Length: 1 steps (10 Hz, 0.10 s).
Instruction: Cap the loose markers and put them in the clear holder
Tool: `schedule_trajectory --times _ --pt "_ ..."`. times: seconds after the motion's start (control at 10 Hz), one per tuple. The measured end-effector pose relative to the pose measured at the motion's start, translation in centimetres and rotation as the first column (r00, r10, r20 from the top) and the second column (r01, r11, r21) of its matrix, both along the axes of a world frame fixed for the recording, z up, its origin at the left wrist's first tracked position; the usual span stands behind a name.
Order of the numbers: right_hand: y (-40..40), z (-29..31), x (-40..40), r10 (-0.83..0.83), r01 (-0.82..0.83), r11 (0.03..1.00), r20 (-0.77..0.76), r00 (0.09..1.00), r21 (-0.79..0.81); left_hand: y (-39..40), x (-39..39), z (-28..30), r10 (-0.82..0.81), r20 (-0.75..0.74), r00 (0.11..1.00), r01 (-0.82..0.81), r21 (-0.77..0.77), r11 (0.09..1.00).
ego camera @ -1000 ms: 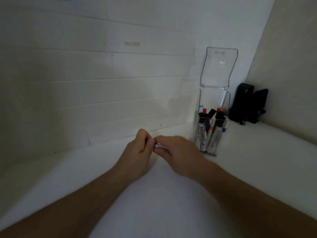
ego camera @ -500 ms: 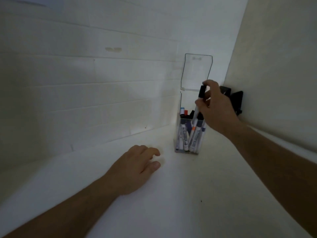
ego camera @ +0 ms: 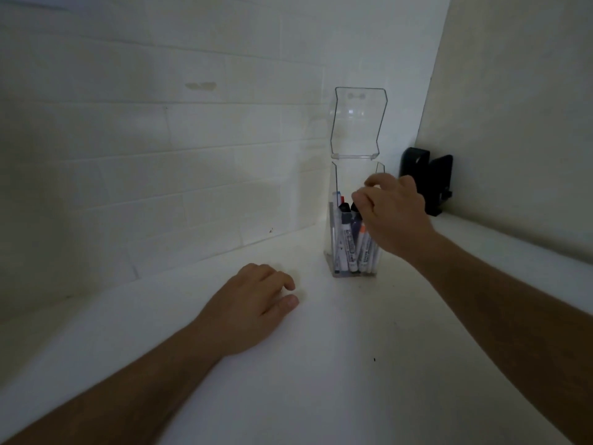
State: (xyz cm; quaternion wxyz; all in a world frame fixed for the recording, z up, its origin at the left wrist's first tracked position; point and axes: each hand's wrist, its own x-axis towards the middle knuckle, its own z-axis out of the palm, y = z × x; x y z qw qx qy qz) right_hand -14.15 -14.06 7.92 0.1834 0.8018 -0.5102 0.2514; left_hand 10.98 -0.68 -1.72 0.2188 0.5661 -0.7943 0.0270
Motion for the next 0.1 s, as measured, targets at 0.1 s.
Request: schedule_trajectory --times 0.1 --pt "2.83 -1.67 -0.5 0.185 -0.138 0.964 0.199 0.962 -0.229 -0.1 0.06 -0.26 0.003 0.029 1.0 -0.003 0.0 1.0"
